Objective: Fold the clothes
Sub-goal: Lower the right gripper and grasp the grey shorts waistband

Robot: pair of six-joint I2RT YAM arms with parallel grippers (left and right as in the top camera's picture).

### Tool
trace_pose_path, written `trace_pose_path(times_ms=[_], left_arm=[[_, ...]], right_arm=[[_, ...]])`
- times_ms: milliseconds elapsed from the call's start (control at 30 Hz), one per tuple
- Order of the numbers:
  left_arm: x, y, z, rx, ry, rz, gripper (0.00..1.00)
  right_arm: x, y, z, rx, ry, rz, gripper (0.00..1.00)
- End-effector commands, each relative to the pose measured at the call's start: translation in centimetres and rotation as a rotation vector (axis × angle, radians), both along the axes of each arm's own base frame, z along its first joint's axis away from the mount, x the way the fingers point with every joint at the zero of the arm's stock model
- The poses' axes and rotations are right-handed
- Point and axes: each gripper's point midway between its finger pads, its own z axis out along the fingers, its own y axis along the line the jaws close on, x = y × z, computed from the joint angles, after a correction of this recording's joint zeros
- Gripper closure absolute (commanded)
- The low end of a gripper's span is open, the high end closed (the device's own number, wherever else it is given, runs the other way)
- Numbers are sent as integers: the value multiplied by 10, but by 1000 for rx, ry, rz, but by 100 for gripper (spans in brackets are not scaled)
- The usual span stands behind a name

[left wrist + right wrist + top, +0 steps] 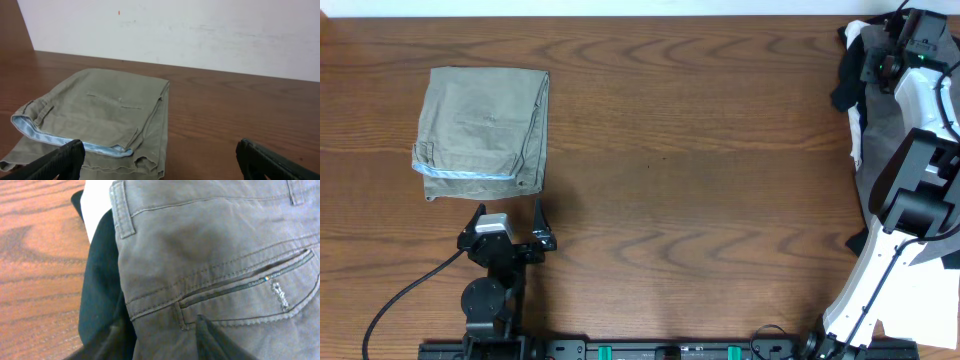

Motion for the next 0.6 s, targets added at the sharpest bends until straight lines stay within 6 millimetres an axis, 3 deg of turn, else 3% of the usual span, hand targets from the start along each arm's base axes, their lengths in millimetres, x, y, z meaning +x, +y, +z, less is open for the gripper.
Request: trace_pose_path(times_ms=[0,167,267,367,467,567], left_arm=[[-1,0,-17,11,49,0,2],[-1,0,-17,11,49,0,2],[-1,0,-17,11,49,0,2],[-1,0,-17,11,49,0,2],[-1,0,-17,11,49,0,2],[-1,0,-17,11,49,0,2]], right_arm=[[1,-4,-5,2,0,-8,51],[1,-3,-13,10,12,-5,55],[1,-3,-14,13,13,-8,67],[1,-3,-14,16,11,-14,73],[1,-3,-14,16,11,-14,99],[2,-4,-13,13,2,-14,99]])
